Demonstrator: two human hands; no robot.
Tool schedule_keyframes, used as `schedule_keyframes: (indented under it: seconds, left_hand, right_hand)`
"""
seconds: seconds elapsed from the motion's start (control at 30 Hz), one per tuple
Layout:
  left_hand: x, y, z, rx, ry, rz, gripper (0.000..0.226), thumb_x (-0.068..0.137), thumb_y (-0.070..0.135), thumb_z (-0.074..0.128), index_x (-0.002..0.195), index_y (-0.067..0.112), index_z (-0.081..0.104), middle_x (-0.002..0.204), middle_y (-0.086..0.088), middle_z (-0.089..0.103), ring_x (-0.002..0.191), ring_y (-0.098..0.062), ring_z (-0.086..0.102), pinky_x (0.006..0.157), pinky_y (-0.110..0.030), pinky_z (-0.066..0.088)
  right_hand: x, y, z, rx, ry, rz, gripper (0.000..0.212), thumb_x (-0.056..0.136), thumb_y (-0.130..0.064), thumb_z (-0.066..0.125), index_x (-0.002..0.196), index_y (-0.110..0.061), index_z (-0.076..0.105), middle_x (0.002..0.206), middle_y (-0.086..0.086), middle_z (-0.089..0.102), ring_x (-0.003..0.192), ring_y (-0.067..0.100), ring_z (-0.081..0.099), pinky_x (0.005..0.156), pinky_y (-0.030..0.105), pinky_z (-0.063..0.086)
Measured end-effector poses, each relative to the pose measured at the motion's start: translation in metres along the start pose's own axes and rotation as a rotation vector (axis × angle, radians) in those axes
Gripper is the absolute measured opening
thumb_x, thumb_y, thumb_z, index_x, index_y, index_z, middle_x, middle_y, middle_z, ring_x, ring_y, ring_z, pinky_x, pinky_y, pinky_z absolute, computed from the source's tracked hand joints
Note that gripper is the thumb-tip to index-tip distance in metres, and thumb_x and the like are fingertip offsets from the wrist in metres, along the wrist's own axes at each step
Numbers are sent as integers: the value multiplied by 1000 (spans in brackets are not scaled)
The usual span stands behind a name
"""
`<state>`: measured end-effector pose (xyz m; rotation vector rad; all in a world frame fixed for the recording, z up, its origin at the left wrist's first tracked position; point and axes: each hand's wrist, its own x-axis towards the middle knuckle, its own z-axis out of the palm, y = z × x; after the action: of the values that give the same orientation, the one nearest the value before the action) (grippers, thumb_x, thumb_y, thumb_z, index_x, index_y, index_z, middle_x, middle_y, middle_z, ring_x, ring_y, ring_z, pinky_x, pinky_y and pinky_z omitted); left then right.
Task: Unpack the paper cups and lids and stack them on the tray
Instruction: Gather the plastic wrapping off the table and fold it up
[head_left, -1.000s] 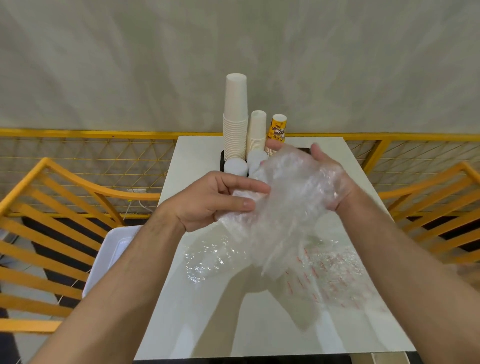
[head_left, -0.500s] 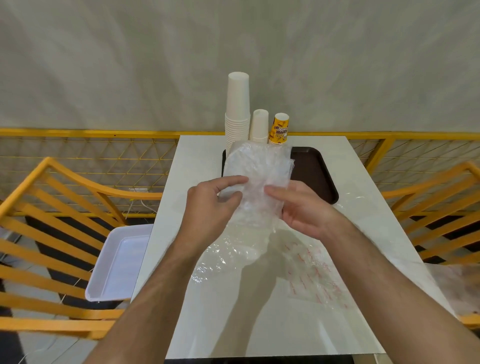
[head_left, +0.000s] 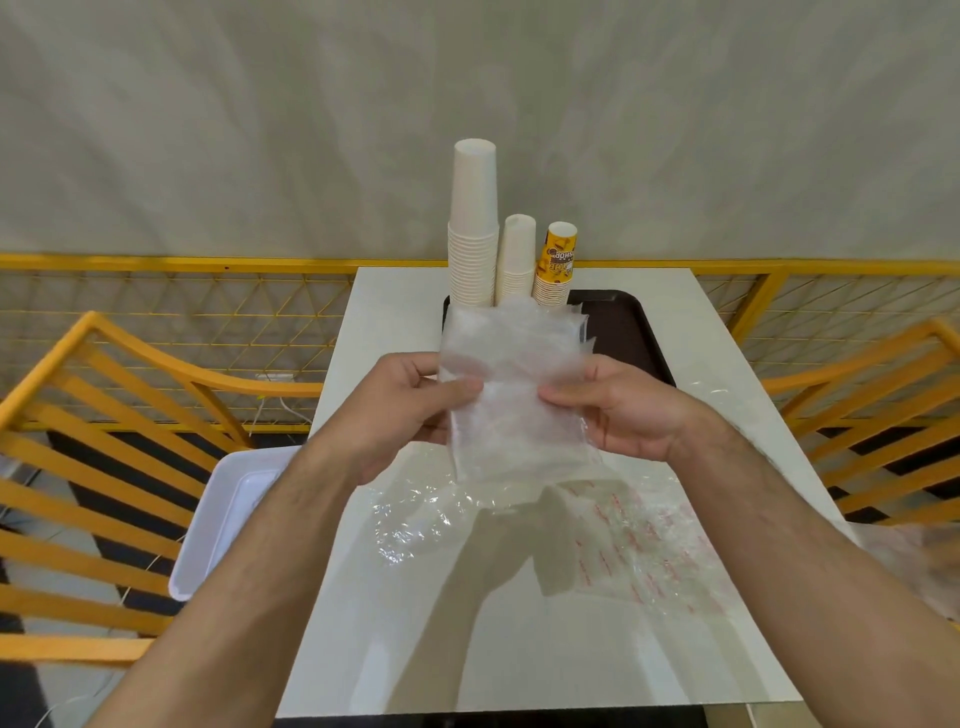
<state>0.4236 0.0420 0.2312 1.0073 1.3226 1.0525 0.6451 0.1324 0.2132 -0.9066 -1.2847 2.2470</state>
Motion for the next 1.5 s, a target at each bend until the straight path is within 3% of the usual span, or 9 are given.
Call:
schedule_keyframes:
  seconds: [0.3,0.47,0.7,0.87,1.0,1.1,1.23,1.37,1.5]
  left_hand:
    - [-3,0,-2,-1,-101,18,27,94,4,60,114,18,69,89,-12,77,72,-21,75,59,-28,59]
    - [1,-5,1,41,-32,35,25,93,4,63,111,18,72,89,-14,76,71,-23,72,61,-30,59]
    - [1,-2,-2,-97,-32,-17,24,100,7,51,101,15,73,76,-12,66,56,-18,66,57,-30,59]
    - [-2,-1,-9,-166,-42,13,34,101,3,47,103,19,77,92,-20,67,66,-22,70,64,-32,60]
    - [-9,4,0,-117,-182,33,42,98,-6,43,114,21,70,73,-4,71,60,-16,69,70,-37,62]
    - [-9,8,4,-188,-231,0,39,91,9,42,103,18,78,92,-11,74,71,-26,72,68,-37,60]
    - [-8,8,14,-106,-90,48,19,90,23,62,92,18,80,94,-14,68,74,-30,61,62,-32,57]
    - [-9,6,21,-24,-21,99,20,89,9,67,90,23,81,83,-7,67,79,-23,62,75,-41,58]
    - [-11,10,22,32,-14,104,28,82,-1,73,90,25,82,78,-1,70,80,-26,66,81,-43,58]
  right_hand:
    - [-4,-2,-3,125,43,8,37,84,-1,58,120,-2,66,119,17,71,100,27,73,88,38,60]
    - [-8,-3,3,9,27,-33,29,84,-11,61,111,-8,70,104,7,77,90,18,75,75,30,61]
    - [-7,-3,1,-14,53,-44,27,90,-8,58,114,-10,69,104,6,76,92,17,74,75,30,61]
    - [-10,-11,-3,-106,83,-34,28,99,1,51,121,-6,67,105,7,76,96,17,74,72,26,60]
    - [-10,-15,-1,-202,53,-79,21,93,-1,57,104,-7,74,96,5,77,90,14,74,70,22,58]
    - [-9,-17,-3,-281,-4,-122,17,79,-8,68,87,-13,82,95,7,77,90,17,74,74,26,59]
    - [-6,-18,-10,-355,-72,-157,24,68,6,74,67,-17,82,76,5,76,72,17,72,69,27,60]
    - [-4,-23,-16,-344,-131,-151,29,69,7,62,61,-15,79,71,8,72,68,21,71,67,30,61]
    - [-5,-27,-18,-356,-186,-147,57,76,29,46,59,-15,78,73,10,72,71,23,71,66,32,60]
